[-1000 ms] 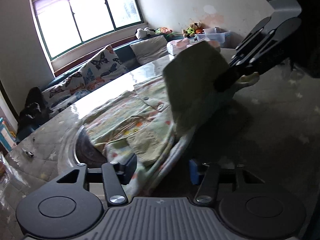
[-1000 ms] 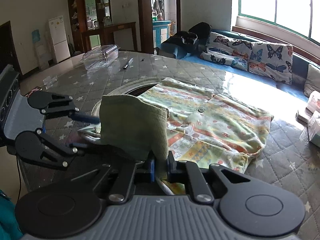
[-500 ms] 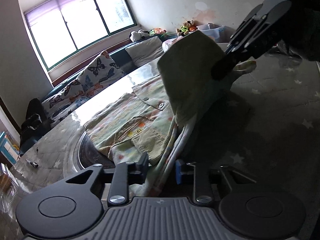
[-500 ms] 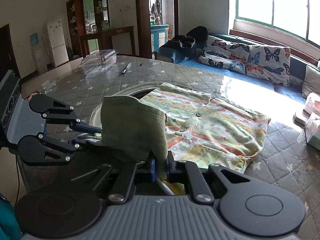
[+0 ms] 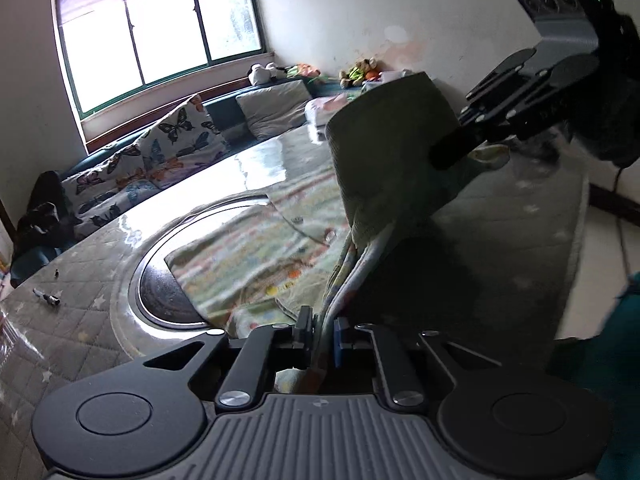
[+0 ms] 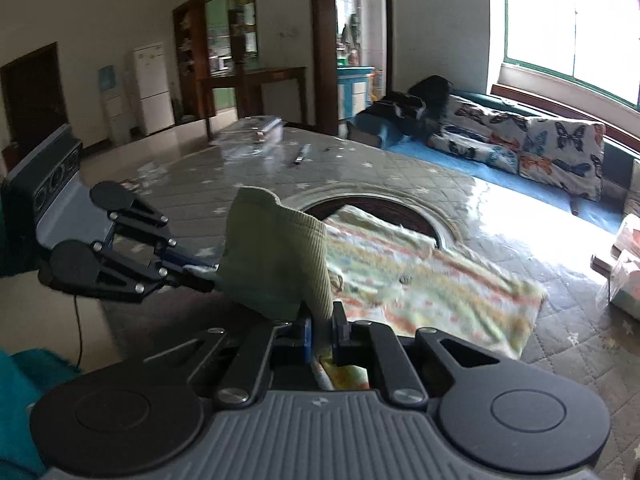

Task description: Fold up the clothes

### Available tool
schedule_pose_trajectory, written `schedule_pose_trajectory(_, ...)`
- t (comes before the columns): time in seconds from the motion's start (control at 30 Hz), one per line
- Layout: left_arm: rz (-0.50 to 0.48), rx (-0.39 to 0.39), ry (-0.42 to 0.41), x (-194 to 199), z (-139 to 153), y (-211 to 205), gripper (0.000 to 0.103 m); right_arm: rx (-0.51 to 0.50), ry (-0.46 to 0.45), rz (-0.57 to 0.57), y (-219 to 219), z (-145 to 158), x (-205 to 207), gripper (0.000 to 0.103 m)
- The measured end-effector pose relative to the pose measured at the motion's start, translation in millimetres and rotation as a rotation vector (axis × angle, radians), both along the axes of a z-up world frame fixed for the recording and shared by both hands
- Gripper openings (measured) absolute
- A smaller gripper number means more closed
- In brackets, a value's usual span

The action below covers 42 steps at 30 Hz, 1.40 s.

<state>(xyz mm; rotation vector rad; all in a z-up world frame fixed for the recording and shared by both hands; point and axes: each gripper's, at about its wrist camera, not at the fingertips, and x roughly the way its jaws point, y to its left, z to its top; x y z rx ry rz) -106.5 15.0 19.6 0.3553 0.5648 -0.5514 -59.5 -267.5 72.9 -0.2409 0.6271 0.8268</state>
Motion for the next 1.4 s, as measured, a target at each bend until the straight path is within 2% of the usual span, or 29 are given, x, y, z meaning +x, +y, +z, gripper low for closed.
schedule_pose_trajectory(0.1,0.009,-0.01,0.011,-6,10,1,0.011,-0.01,-0.009,0.02,1,9,-5,0.007)
schedule_pose_trajectory(0.2,0.03,-0.016,0.012,8,16,1,0.011,-0.001,-0.014,0.006,3,15,10,0.007)
schedule_pose_trajectory(0.33,0.071,-0.039,0.002,45,26,5,0.01,0.006,-0.022,-0.03,5,25,46,0.007)
schedule_pose_trajectory(0.5,0.102,-0.031,0.007,109,30,1,0.011,-0.018,-0.029,-0.081,13,26,106,0.007)
schedule_pose_trajectory(0.73,0.155,0.009,0.113,198,2,-6,0.011,-0.077,0.024,-0.155,30,-5,183,0.007)
schedule_pose_trajectory(0.87,0.19,0.004,0.187,230,-20,-7,0.014,-0.083,0.09,-0.247,28,-41,215,0.01)
schedule_pose_trajectory(0.93,0.208,0.023,0.188,238,-30,-10,0.018,-0.079,0.094,-0.287,26,-52,224,0.018)
schedule_pose_trajectory(1.03,0.239,0.025,0.188,243,-38,-10,0.023,-0.074,0.087,-0.321,15,-57,222,0.018)
schedule_pose_trajectory(1.17,0.291,0.025,0.167,245,-34,-6,0.041,-0.074,0.075,-0.359,-9,-55,206,0.018)
schedule_pose_trajectory(1.3,0.365,0.039,0.146,250,-32,6,0.046,-0.072,0.11,-0.399,-34,-63,190,0.018)
schedule_pose_trajectory(1.4,0.45,0.017,0.152,254,-33,20,0.048,-0.056,0.143,-0.446,-52,-72,182,0.018)
